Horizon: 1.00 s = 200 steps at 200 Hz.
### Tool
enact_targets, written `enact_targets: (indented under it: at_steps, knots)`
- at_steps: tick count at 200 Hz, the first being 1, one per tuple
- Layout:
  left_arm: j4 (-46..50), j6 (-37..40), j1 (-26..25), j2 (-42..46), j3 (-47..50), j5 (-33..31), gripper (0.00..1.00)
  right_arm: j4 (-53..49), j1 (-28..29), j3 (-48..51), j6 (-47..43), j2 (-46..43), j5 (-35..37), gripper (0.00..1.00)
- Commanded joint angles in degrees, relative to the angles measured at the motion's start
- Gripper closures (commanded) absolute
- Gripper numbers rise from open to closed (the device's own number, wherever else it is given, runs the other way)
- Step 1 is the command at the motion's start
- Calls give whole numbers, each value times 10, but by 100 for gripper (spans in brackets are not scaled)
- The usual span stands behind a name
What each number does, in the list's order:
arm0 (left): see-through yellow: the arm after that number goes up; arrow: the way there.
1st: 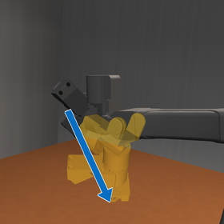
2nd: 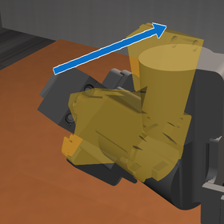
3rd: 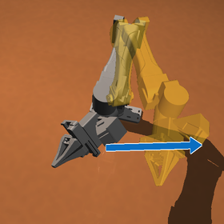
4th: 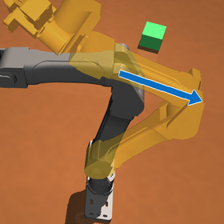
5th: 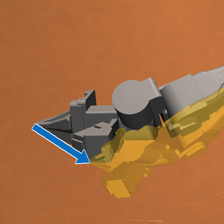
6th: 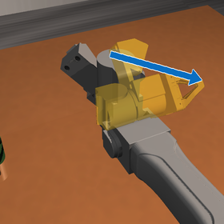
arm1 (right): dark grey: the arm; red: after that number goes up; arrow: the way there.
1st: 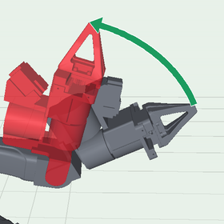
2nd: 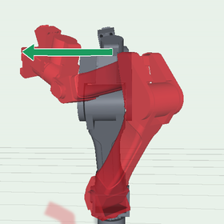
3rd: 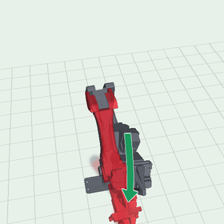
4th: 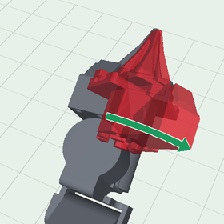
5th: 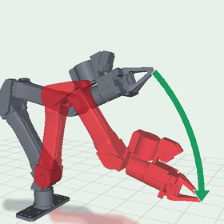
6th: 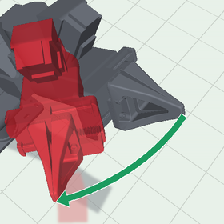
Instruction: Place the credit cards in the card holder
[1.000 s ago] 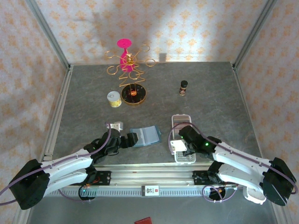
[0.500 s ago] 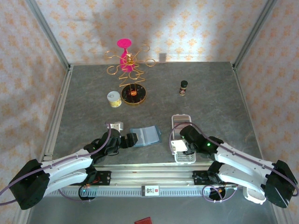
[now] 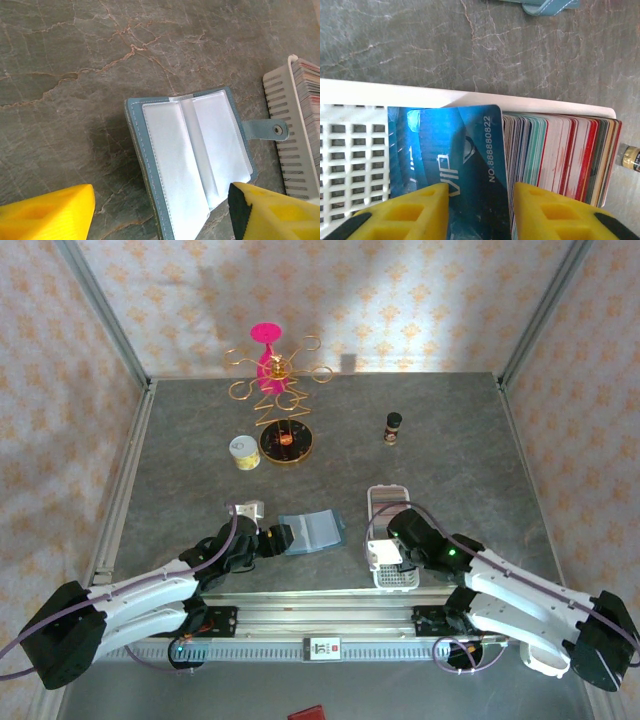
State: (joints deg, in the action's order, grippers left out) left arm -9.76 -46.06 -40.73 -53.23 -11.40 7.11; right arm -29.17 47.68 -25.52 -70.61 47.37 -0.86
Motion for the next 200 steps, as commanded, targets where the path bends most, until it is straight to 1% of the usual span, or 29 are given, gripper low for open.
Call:
enact_targets:
  at_steps: [1,9,45,64,80,136,159,179,200]
  knots:
    - [-12,-5,4,2,6,1,30,-7,-2,-7,7,-10,7,67]
    - [-10,-6,4,3,6,-1,31,-8,-2,-7,7,-10,7,69]
    - [-8,-7,4,6,4,-2,32,-13,-2,-8,11,-15,7,70]
    - [-3,-5,4,7,2,-2,33,-18,-2,-11,13,-20,9,74]
    - [5,-3,4,9,-4,-7,33,-24,-2,-14,13,-25,12,74]
    - [30,4,4,17,-20,-18,34,-43,-2,-27,23,-39,10,84]
    - [36,5,4,18,-25,-17,36,-49,-2,-33,29,-44,9,86]
    - [39,6,4,18,-30,-14,37,-58,-2,-42,38,-47,1,91]
    - [54,13,4,20,-43,-17,40,-78,-2,-58,50,-46,-13,97]
